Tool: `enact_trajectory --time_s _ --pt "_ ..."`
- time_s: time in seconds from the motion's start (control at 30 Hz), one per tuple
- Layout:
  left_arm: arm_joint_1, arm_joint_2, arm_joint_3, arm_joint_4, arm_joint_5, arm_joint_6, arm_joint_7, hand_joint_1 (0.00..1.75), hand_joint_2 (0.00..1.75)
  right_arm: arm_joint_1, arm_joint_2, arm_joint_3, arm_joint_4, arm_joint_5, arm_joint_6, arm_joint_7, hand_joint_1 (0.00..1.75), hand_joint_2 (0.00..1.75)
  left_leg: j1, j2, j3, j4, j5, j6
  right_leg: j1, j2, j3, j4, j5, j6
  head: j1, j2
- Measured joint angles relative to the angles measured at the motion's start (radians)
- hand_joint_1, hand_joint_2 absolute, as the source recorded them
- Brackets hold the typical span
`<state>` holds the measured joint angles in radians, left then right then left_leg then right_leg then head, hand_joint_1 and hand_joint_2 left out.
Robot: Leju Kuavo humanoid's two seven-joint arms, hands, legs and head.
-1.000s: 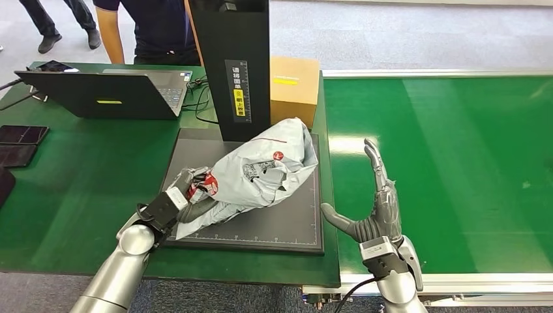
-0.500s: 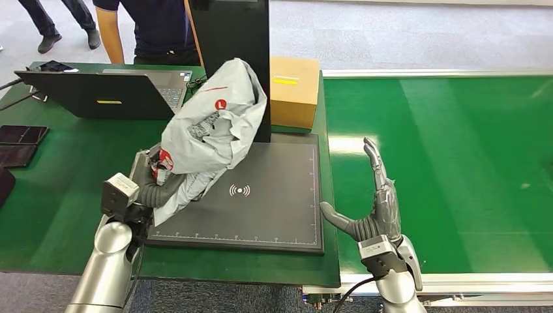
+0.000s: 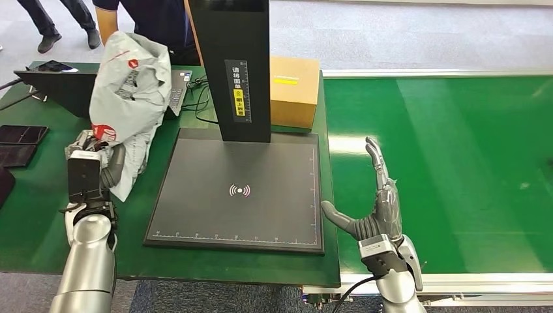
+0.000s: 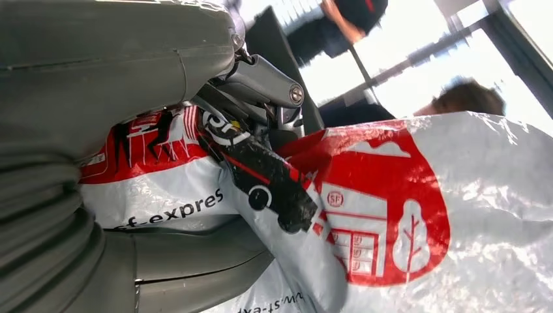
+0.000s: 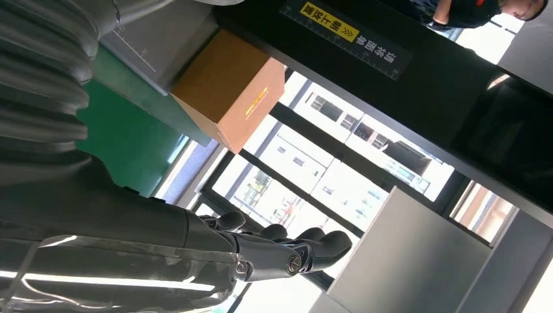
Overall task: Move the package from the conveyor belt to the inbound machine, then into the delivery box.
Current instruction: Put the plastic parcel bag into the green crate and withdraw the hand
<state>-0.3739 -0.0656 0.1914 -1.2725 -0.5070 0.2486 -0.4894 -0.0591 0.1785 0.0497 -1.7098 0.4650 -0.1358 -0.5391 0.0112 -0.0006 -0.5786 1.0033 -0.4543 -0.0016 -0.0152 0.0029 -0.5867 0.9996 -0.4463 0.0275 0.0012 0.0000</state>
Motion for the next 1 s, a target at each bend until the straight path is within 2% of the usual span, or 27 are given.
enact_trajectory --time_s 0.1,0.33,0.47,0.57,0.77,1.0 --pt "-0.024 0.010 0.045 0.058 -0.025 0.079 0.007 1.75 1.75 0.000 0.000 -0.001 0.000 0.001 -0.005 -0.005 0.00 1.75 0.000 0.000 0.000 0.000 0.000 0.000 0.000 0.000 0.000 0.000 0.000 0.000 0.000 0.000" --pt "-0.054 0.043 0.114 0.135 -0.076 0.181 0.024 1.75 1.75 0.000 0.000 -0.005 0.000 0.003 -0.009 -0.006 0.00 1.75 0.000 0.000 -0.001 0.000 0.000 0.000 0.000 0.000 -0.001 0.000 0.000 0.000 0.000 0.000" --pt "-0.060 0.064 0.130 0.153 -0.251 0.317 0.118 1.75 1.75 0.000 0.000 -0.006 0.000 0.007 -0.016 -0.006 0.00 1.75 0.000 0.000 -0.001 0.000 0.000 0.000 0.000 0.000 -0.002 0.000 0.000 0.000 0.000 0.000" --pt "-0.069 0.078 0.134 0.168 -0.411 0.384 0.211 1.75 1.75 0.000 0.000 -0.007 0.000 0.008 -0.022 -0.006 0.00 1.75 0.000 0.000 -0.002 0.000 0.000 0.000 0.000 0.000 -0.002 0.000 0.000 0.000 0.000 0.000" --pt "-0.107 0.105 0.137 0.235 -0.675 0.377 0.394 1.75 1.75 0.000 0.000 -0.007 0.000 0.012 -0.019 0.002 0.00 1.75 0.000 0.000 -0.002 0.000 0.000 0.000 0.000 0.000 -0.002 0.000 0.000 0.000 0.000 0.000" --pt "-0.130 0.130 0.145 0.328 -0.866 0.315 0.563 1.75 1.75 0.002 0.000 -0.007 -0.008 0.019 -0.014 0.011 0.00 1.75 0.000 0.000 -0.002 0.000 0.000 0.000 0.000 0.000 -0.002 0.000 0.000 0.000 0.000 0.000"
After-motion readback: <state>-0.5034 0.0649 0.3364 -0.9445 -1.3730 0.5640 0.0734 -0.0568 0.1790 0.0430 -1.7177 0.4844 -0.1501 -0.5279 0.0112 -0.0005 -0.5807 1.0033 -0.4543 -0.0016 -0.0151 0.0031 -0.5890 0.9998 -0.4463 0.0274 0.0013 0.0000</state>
